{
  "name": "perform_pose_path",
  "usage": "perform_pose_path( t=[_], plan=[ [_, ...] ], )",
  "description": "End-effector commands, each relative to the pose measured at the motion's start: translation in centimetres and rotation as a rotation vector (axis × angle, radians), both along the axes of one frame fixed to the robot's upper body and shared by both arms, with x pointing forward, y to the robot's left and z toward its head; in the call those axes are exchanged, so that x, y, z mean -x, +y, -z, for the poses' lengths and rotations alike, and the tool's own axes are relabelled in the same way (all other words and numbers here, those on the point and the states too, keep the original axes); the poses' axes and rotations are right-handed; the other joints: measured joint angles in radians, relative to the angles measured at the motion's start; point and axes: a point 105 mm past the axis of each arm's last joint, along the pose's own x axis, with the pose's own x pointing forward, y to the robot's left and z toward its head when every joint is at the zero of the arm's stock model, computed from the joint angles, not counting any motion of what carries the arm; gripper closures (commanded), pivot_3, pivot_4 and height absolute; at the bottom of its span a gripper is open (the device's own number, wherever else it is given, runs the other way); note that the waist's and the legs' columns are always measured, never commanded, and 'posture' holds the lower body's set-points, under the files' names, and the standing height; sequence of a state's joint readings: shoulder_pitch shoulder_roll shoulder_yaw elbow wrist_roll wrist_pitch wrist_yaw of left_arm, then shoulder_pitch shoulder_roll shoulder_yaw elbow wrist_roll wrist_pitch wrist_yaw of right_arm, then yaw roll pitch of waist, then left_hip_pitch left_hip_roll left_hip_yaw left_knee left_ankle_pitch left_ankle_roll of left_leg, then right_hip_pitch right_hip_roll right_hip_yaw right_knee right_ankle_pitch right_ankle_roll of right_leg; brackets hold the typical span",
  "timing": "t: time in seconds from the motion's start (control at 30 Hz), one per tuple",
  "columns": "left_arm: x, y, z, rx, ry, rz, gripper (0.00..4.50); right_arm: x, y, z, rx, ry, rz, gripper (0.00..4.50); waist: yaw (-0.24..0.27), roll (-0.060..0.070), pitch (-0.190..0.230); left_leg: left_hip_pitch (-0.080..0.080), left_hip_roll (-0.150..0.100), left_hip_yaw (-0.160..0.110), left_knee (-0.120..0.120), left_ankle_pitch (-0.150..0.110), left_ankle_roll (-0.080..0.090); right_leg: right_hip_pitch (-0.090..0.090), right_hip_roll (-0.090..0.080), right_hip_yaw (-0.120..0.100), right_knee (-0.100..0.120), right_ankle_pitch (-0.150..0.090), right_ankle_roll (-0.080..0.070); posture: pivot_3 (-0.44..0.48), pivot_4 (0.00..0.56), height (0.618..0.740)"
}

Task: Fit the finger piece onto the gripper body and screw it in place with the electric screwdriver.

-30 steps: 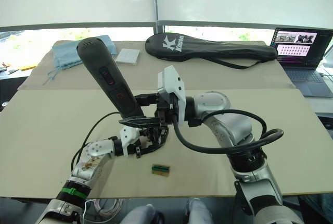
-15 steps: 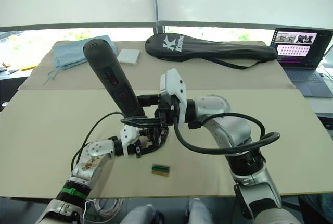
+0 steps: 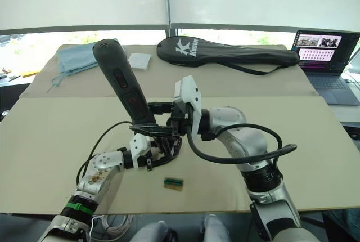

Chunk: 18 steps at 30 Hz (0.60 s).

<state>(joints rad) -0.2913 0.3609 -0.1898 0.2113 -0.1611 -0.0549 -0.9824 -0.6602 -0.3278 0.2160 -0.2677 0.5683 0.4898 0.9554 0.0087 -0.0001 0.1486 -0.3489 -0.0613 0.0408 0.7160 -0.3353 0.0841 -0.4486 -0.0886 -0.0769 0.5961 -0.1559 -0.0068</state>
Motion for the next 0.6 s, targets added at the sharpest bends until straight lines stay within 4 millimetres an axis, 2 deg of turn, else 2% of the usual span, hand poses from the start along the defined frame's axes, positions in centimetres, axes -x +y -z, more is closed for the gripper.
perform_pose_path(
  t=[0.03, 0.2, 0.6],
  plan=[
    [0.7, 0.2, 2.1, -0.045, 0.088, 0.005, 2.20, -0.4, -0.1, 1.0, 0.024, 0.037, 0.026, 2.58, 0.000, 0.000, 0.000, 0.002, 0.000, 0.000, -0.001, 0.000, 0.000, 0.002, 0.000, 0.000, 0.000, 0.000, 0.000, 0.000, 0.150, 0.740],
    [0.8, 0.4, 2.2, -0.049, 0.091, 0.003, 2.20, -0.4, -0.3, 2.1, 0.044, 0.070, 0.029, 2.58, -0.002, 0.000, 0.000, 0.012, 0.001, 0.000, -0.004, -0.001, -0.001, 0.011, 0.000, 0.003, -0.002, -0.001, 0.000, 0.000, 0.150, 0.740],
    [0.7, 0.5, 2.1, -0.051, 0.087, -0.001, 2.20, -0.7, -0.2, 3.9, 0.071, 0.111, 0.055, 2.58, -0.002, 0.000, -0.001, 0.013, 0.001, 0.000, -0.004, -0.002, -0.003, 0.011, 0.000, 0.005, -0.001, -0.001, 0.000, 0.000, 0.150, 0.740]
  ],
)
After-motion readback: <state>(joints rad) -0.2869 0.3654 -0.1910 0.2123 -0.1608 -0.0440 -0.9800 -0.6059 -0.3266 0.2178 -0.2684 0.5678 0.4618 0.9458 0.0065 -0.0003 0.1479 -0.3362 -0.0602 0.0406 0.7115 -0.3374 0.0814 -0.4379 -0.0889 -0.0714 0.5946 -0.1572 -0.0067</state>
